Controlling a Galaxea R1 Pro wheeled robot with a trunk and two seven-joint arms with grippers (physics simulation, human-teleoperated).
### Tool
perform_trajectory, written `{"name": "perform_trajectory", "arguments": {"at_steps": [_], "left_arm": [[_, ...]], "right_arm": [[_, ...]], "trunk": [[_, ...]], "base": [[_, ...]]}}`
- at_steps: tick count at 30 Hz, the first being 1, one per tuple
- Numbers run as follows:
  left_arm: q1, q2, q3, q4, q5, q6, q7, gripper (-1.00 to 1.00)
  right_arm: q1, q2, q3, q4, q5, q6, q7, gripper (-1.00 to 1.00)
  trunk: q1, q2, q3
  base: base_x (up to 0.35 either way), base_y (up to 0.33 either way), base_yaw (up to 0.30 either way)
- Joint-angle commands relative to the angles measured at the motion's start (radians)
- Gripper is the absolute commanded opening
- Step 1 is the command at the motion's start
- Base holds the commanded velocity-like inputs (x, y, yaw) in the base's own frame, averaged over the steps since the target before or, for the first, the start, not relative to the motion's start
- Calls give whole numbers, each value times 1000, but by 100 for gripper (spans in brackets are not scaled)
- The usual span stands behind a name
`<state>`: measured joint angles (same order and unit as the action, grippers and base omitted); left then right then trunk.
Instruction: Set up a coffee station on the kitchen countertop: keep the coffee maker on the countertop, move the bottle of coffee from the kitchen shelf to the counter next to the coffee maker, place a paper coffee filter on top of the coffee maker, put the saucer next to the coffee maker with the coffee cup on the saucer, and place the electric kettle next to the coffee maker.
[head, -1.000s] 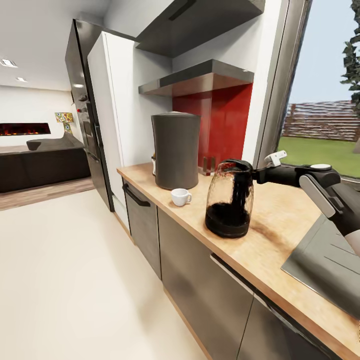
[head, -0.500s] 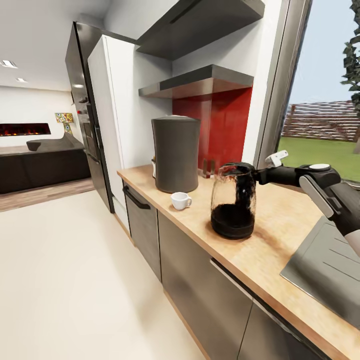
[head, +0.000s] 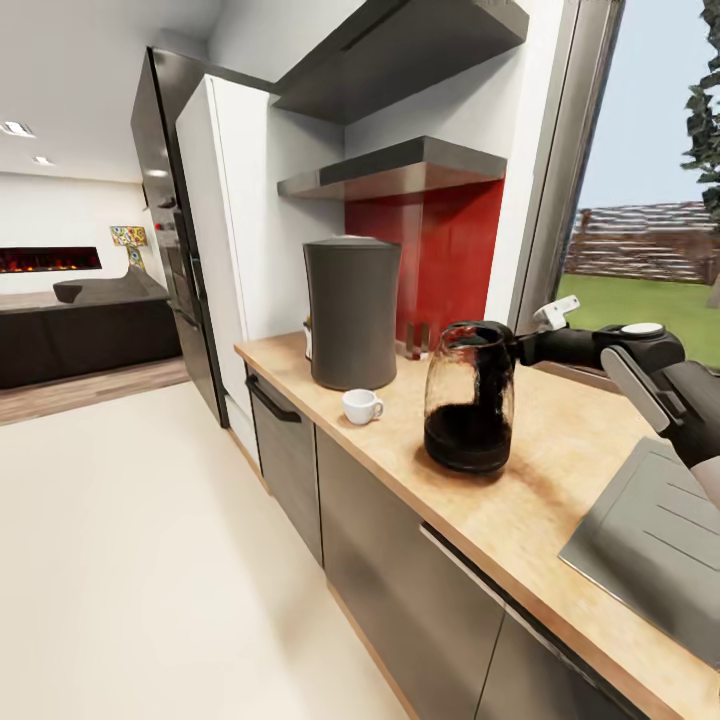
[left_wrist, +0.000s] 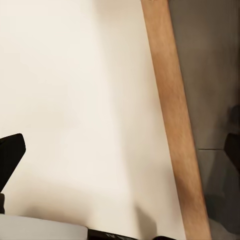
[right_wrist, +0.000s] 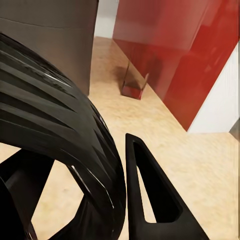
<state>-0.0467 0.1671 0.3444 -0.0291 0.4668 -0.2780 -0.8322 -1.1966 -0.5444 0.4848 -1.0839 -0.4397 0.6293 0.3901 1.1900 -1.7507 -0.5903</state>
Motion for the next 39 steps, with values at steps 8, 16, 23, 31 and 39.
{"name": "perform_trajectory", "arguments": {"at_steps": [8,16,23,31,39], "left_arm": [[-1,0,7,1,-8,-6,-3,100],[-1,0,7,1,-8,-6,-3,100],[-1,0,8,1,-8,-6,-4,100],[-1,0,8,1,-8,-6,-4,100],[-1,0,8,1,-8,-6,-4,100]], "right_arm": [[-1,-2,-24,-1,-5,4,1,-100],[-1,-2,-33,0,-5,4,2,-100],[-1,-1,-34,1,-5,4,3,-100],[-1,0,-32,1,-7,4,6,-100],[-1,-1,-32,1,-7,4,7,-100]], "trunk": [[-31,56,24],[-46,84,37],[-46,84,37],[-46,84,38],[-46,84,44]], "base": [[0,0,0],[0,0,0],[0,0,0],[107,100,-60],[13,13,-233]]}}
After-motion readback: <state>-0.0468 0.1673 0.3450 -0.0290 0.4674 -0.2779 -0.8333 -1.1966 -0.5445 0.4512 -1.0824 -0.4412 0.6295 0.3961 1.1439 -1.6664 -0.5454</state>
